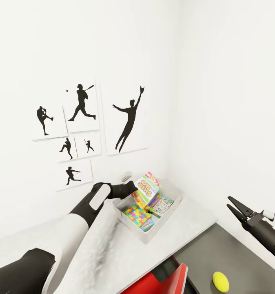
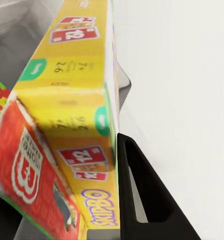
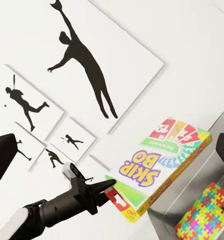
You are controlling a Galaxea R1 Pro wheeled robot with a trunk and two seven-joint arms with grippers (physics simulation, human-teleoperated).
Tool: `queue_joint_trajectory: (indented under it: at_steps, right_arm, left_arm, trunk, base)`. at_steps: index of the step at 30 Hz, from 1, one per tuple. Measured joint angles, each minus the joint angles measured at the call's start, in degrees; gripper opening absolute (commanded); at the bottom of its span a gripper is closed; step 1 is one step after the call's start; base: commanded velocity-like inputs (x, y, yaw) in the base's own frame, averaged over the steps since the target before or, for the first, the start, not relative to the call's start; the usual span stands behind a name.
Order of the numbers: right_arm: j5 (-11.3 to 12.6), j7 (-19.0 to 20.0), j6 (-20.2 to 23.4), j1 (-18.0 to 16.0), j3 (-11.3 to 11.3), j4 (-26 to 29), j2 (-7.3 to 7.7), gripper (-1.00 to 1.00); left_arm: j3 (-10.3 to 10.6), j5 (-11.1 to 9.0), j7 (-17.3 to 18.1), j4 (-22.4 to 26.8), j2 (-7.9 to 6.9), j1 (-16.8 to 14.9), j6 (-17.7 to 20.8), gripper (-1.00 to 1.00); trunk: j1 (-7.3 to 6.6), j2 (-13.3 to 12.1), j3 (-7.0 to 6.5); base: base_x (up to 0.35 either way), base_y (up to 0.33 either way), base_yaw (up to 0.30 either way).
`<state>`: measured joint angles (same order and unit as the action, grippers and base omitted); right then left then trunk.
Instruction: Put all the toys in the child's room - the three board games (two on the bed and one on the table), the two jigsaw puzzles on the table, and the tennis ball on the table - inside the toy box on the table in the child's room.
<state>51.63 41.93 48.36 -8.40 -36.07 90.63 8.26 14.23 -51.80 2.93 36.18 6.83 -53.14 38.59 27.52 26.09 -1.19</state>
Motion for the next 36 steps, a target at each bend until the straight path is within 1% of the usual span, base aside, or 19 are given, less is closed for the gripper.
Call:
queue_joint_trajectory:
  at_steps: [7, 10, 11, 12, 13, 15, 17, 22, 25, 30, 36]
  right_arm:
    - [0.1, -0.1, 0.0, 0.0, 0.0, 0.1, -0.01, 1.0]
    - [0.1, -0.1, 0.0, 0.0, 0.0, 0.1, 0.0, 1.0]
    - [0.1, -0.1, 0.0, 0.0, 0.0, 0.1, 0.0, 1.0]
    - [0.1, -0.1, 0.0, 0.0, 0.0, 0.1, 0.0, 1.0]
    - [0.1, -0.1, 0.0, 0.0, 0.0, 0.1, 0.0, 1.0]
    - [0.1, -0.2, 0.0, 0.0, 0.0, 0.1, 0.0, 1.0]
    - [0.1, -0.2, 0.1, 0.0, 0.0, 0.1, 0.0, 1.0]
    - [0.1, -0.2, 0.1, 0.0, 0.0, 0.2, 0.0, 1.0]
    - [0.1, -0.3, 0.2, 0.0, 0.0, 0.2, 0.0, 1.0]
    - [0.2, -0.3, 0.8, 0.0, 0.0, 0.2, 0.06, 1.0]
    - [0.3, -0.1, 3.2, 0.0, -0.2, 0.3, 0.25, 1.0]
  left_arm:
    - [0.3, 0.2, 0.0, -0.2, 0.46, 0.0, -0.1, -1.0]
    - [0.4, 1.0, 0.0, -0.2, 1.08, 0.0, -0.1, -1.0]
    - [0.4, 2.8, 0.0, -0.2, 1.27, 0.0, -0.2, -1.0]
    - [0.4, 3.9, 0.0, -0.2, 1.46, 0.0, -0.2, -1.0]
    - [0.4, 4.1, 0.0, -0.2, 1.56, 0.0, -0.2, -1.0]
    - [0.4, 5.1, 0.1, -0.2, 1.85, 0.0, -0.2, -1.0]
    - [0.4, 5.6, 0.1, -0.2, 1.97, 0.0, -0.2, -1.0]
    - [0.4, 5.8, 0.1, -0.2, 2.04, 0.0, -0.4, -1.0]
    - [0.5, 5.8, 0.2, -0.2, 2.09, 0.0, -2.1, -1.0]
    - [0.6, 5.8, 0.4, -0.2, 2.33, 0.0, -3.2, -1.0]
    - [0.6, 5.8, 0.6, -0.3, 2.48, 0.0, -3.5, -1.0]
  trunk:
    - [0.0, 0.0, 0.0]
    - [0.0, 0.0, 0.0]
    - [0.0, 0.0, 0.0]
    - [0.0, 0.0, 0.0]
    - [0.0, 0.0, 0.0]
    - [0.0, 0.0, 0.02]
    - [0.0, 0.0, 0.1]
    - [0.0, 0.0, 0.49]
    - [0.0, 0.0, 0.75]
    - [0.0, 0.0, 1.22]
    - [0.0, 0.0, 1.73]
  base:
    - [0.0, 0.0, 0.0]
    - [0.0, 0.0, 0.0]
    - [0.0, 0.0, 0.0]
    - [0.0, 0.0, 0.0]
    - [0.0, 0.0, 0.0]
    - [0.0, 0.0, 0.0]
    - [0.0, 0.0, 0.0]
    - [0.0, 0.0, 0.0]
    - [0.0, 0.0, 0.0]
    - [0.0, 0.0, 0.0]
    - [0.0, 0.0, 0.0]
